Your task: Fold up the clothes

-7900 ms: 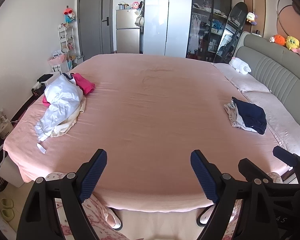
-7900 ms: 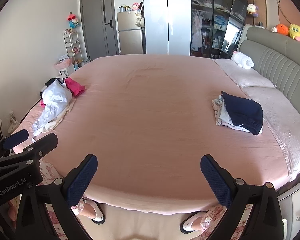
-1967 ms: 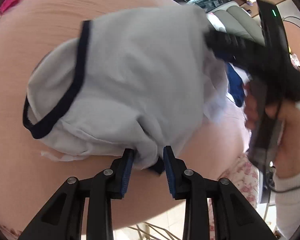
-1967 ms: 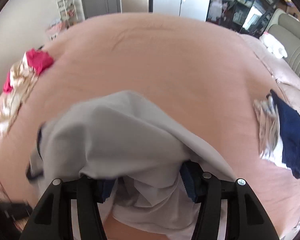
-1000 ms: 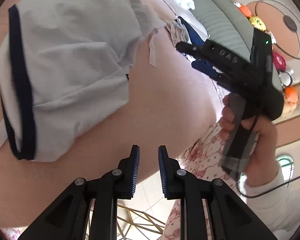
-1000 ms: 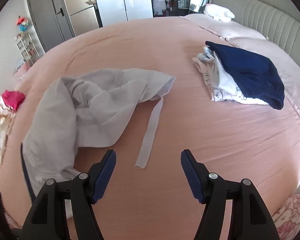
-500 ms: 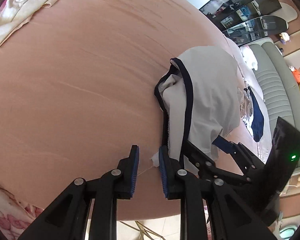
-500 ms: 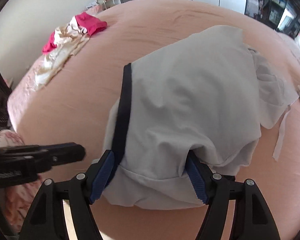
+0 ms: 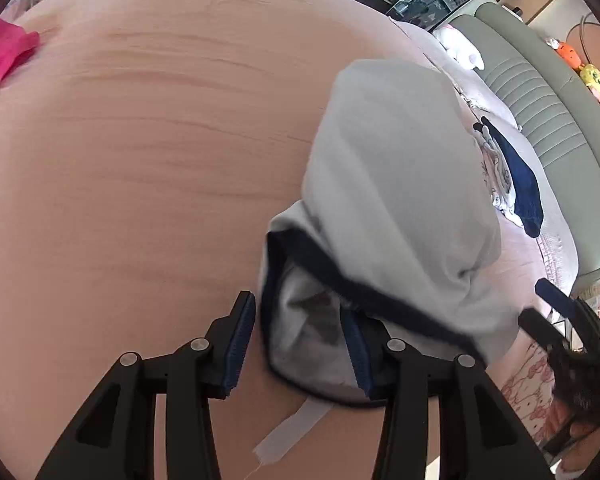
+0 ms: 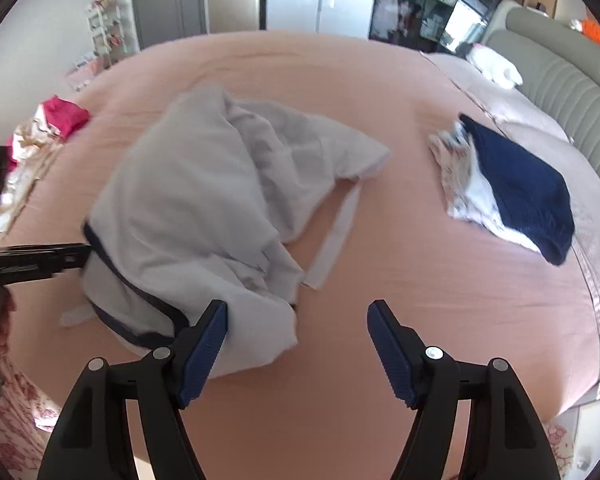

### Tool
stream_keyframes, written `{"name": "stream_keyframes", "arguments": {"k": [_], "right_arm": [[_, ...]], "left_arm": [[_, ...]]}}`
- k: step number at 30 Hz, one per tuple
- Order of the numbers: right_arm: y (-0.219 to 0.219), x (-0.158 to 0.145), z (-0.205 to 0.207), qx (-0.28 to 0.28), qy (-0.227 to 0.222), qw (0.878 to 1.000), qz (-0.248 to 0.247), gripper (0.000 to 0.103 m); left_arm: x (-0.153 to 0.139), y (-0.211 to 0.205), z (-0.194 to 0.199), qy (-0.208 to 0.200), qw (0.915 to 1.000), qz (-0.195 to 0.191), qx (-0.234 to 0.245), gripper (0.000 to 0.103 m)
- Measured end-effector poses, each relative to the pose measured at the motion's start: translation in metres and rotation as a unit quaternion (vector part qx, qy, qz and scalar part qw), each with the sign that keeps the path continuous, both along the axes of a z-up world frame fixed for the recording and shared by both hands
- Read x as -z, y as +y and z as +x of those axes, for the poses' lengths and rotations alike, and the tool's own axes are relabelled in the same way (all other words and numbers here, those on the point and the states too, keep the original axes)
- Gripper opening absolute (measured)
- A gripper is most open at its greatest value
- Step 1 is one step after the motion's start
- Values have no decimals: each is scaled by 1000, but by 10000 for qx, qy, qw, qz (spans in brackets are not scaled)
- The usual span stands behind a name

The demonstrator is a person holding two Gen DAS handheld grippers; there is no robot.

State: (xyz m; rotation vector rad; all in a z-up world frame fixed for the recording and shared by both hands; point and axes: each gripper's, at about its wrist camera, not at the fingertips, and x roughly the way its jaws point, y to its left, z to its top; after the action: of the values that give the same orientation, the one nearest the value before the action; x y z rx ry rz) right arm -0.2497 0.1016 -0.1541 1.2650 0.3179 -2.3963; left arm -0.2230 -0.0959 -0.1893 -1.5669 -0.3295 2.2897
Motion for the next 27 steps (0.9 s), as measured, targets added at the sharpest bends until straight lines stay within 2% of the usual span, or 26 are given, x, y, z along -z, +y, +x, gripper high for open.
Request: {"name": "stream_keyframes", "arguments": {"k": [1,3,5,6,9,10,13,16,18,20,22,23,25,27], "right_arm": [[-11,-2,5,-177,1,9997,-164,76],[-42,12,10,-361,-223,9991,-76,76],[-62,31,13,-471,-598,9970,104,76],[-64,38,17,-474,-639,9967,187,76],[-49,54,25,-115,-119,9949,992,76],[-35,56,23,110,-13,9942,1067,76],[13,54,11,926,-66,9907,996,77],[40,44,2,1438,180,9822,1197,76],[55,29,1,1744,363,9777,1117,76],[66,13,6,1965,499,9758,813,76],[60,9,0,1908,538,9769,802,77],[59,12,0,1821,538,9780,868,77],[58,26,-14,1643,377,9817,891,76],[60,45,-35,1441,82,9860,831,77]], "left_arm": [[0,5,0,-34,10000,-49,28,40],[0,14,2,-98,9998,-113,94,38],[-6,18,19,-118,9984,375,412,38],[-11,19,30,-100,9962,620,596,38],[-27,21,56,186,9940,729,800,38],[-30,22,60,268,9941,709,780,38],[-29,52,34,408,9976,369,419,40],[-22,70,15,258,9996,132,9,40],[-15,94,0,70,9999,148,17,41],[-17,117,-2,39,9995,115,292,41],[-25,142,6,630,9958,-506,427,41],[-27,152,9,947,9893,-1055,335,41],[-30,162,7,1192,9798,-1608,20,41],[-36,162,2,1097,9886,-1031,-66,41]]}}
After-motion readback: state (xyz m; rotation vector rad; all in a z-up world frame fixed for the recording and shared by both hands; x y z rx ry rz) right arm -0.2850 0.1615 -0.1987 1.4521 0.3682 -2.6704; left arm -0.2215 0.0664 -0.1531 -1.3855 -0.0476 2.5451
